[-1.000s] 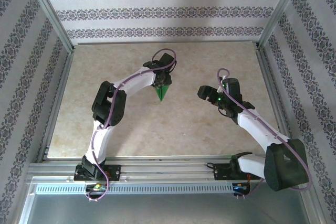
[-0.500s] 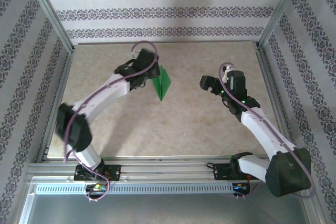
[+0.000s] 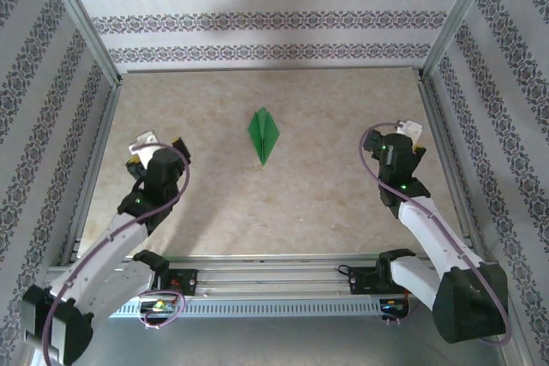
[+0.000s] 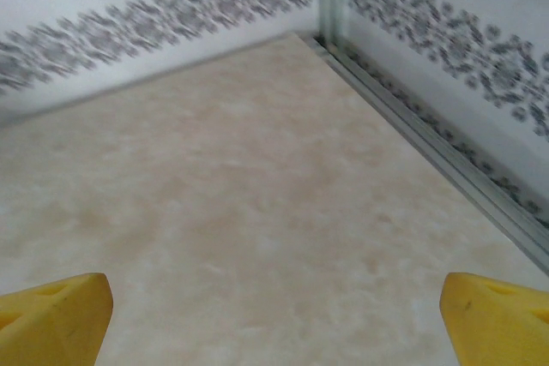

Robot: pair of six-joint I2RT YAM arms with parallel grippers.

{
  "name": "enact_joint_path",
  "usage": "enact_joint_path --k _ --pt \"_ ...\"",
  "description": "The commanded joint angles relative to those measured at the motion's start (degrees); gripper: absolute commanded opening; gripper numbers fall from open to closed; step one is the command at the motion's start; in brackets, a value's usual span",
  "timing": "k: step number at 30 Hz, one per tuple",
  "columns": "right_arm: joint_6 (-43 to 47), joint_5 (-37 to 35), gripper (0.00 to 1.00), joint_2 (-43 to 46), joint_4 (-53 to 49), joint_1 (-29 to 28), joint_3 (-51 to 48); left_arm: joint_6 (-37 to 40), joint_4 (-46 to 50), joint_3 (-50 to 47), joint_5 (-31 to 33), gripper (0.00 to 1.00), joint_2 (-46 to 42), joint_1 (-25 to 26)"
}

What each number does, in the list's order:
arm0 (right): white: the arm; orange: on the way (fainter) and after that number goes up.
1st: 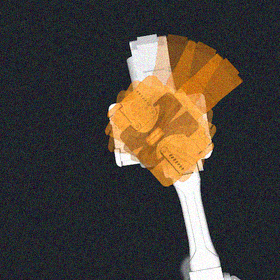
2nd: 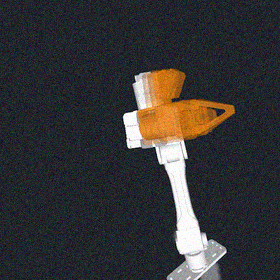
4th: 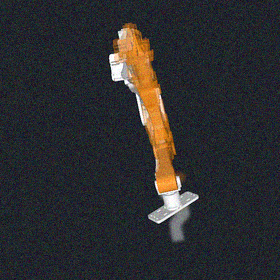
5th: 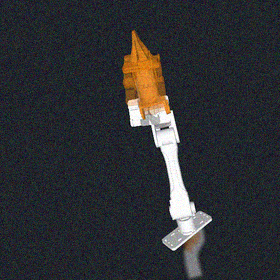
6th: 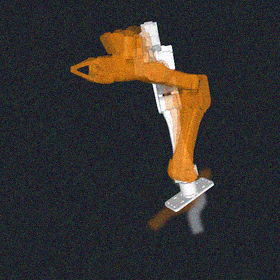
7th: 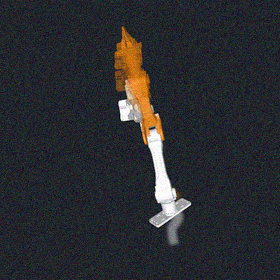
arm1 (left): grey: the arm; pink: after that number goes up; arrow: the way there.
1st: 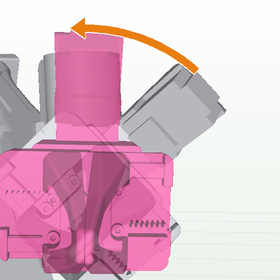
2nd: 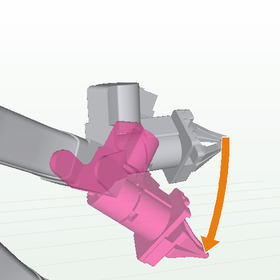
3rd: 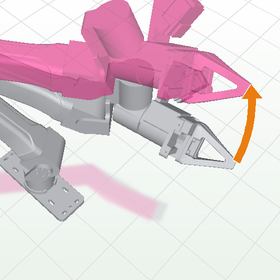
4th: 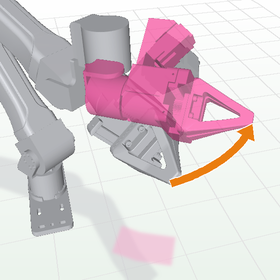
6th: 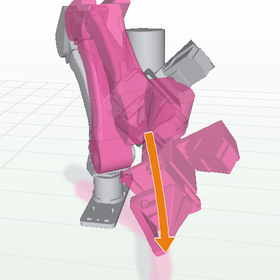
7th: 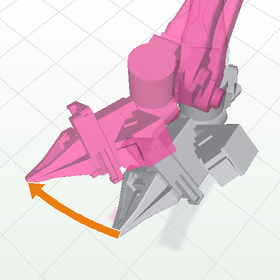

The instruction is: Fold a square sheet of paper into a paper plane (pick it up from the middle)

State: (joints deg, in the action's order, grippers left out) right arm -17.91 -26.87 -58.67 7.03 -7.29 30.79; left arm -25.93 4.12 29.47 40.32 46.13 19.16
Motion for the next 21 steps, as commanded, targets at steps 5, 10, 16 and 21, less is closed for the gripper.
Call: enact_joint_path --k 5,10,16,21 --pt "8.3 -0.6 0.98 -9.9 14.4 0.5 -3.9 15.3 -25.6 -13.3 -2.3 0.99 0.0 -7.4" --pt "14.5 6.0 0.98 -14.4 27.6 0.3 -6.9 20.4 -37.2 -15.8 -10.0 0.99 8.5 -10.4" --pt "20.0 13.4 0.98 -19.9 38.5 0.3 -8.6 24.9 -50.1 -16.0 -20.3 0.99 20.0 -13.1" --pt "20.9 16.9 0.98 -23.5 43.5 0.6 -9.9 26.5 -57.7 -14.5 -27.7 0.99 28.7 -15.2"
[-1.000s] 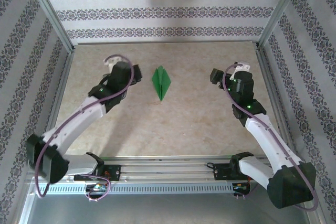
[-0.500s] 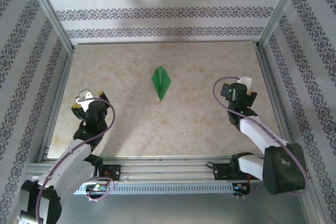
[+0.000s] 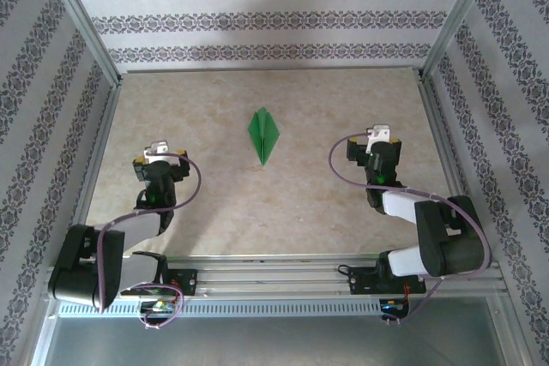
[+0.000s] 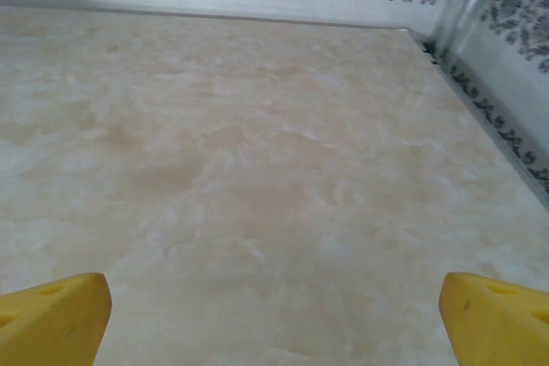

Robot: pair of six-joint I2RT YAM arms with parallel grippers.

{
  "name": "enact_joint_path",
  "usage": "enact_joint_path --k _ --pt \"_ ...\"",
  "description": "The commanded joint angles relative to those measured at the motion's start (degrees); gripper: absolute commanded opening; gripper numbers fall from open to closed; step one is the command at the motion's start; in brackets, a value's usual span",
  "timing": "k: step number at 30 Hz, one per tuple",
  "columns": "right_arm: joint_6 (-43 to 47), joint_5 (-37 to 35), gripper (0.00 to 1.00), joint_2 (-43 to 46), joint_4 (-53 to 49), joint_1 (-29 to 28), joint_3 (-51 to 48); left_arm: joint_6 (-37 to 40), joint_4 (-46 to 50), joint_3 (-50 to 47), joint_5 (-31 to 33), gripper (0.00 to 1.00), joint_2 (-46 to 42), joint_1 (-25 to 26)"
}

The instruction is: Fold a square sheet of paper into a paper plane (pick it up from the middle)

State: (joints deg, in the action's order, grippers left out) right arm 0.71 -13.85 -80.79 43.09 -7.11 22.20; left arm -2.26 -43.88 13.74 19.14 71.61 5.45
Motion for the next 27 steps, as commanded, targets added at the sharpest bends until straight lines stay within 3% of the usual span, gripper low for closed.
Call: enact_joint_path --k 1,4,10,13,16,27 --pt "2.1 4.5 0.98 -1.2 7.4 0.7 -1.4 2.5 -11.1 1.5 -7.7 0.99 4.8 -1.9" --pt "1.1 7.5 0.98 -1.8 9.9 2.2 -2.2 2.8 -13.9 2.5 -10.5 0.99 10.0 -2.3" --pt "0.6 9.3 0.98 -6.8 16.4 3.1 -4.0 2.6 -17.0 3.9 -9.8 0.99 16.5 -2.3" --pt "0.3 8.8 0.98 -6.1 13.3 3.3 -3.0 2.4 -17.3 5.6 -8.5 0.99 20.1 -2.3" --pt "-1.7 6.7 0.98 -6.7 12.4 4.0 -2.0 1.7 -12.0 7.4 -8.0 0.99 19.3 -2.4" --pt "-3.0 8.5 0.98 -6.7 10.9 5.7 -0.7 3.4 -17.0 5.3 -12.4 0.99 19.8 -2.7"
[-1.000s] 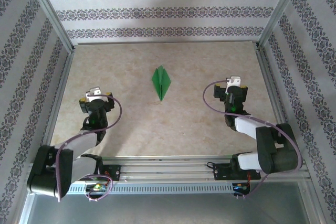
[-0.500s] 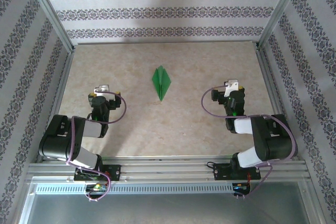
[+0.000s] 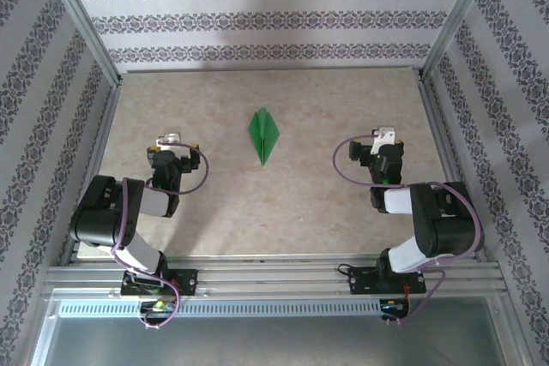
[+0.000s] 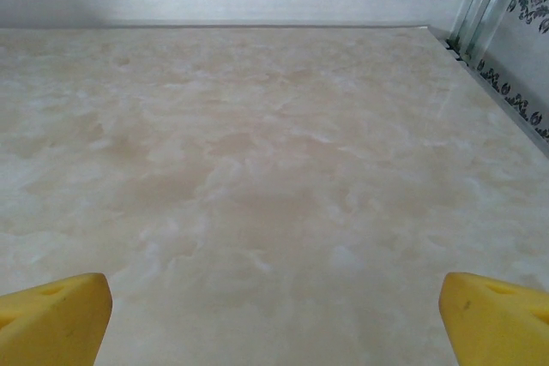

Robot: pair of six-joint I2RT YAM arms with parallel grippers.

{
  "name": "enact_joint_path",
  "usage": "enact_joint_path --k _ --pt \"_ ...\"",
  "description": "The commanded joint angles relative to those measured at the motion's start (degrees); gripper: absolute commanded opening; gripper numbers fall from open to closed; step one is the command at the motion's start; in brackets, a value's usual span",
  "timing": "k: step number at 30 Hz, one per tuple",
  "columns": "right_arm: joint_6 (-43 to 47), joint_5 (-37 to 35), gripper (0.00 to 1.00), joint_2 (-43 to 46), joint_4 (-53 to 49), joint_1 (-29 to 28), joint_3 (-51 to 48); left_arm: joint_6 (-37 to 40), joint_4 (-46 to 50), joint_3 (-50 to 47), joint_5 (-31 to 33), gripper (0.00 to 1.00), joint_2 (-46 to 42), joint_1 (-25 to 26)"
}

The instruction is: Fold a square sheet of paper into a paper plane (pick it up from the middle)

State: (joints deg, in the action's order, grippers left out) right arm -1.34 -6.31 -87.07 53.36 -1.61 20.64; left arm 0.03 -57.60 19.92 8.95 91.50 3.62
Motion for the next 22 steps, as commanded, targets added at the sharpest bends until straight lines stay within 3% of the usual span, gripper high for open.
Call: enact_joint_path --k 1,4,22 --pt "-1.0 0.9 0.98 -0.4 0.6 0.2 0.9 1.1 -3.9 -1.1 -2.2 0.99 0.0 -0.8" --pt "-1.0 0.9 0.98 -0.4 0.6 0.2 0.8 -1.0 1.8 1.4 -0.1 0.99 -0.5 -1.5" --pt "-1.0 0.9 0.98 -0.4 0.6 0.2 0.8 -1.1 1.2 1.4 -0.6 0.99 -0.1 -2.0"
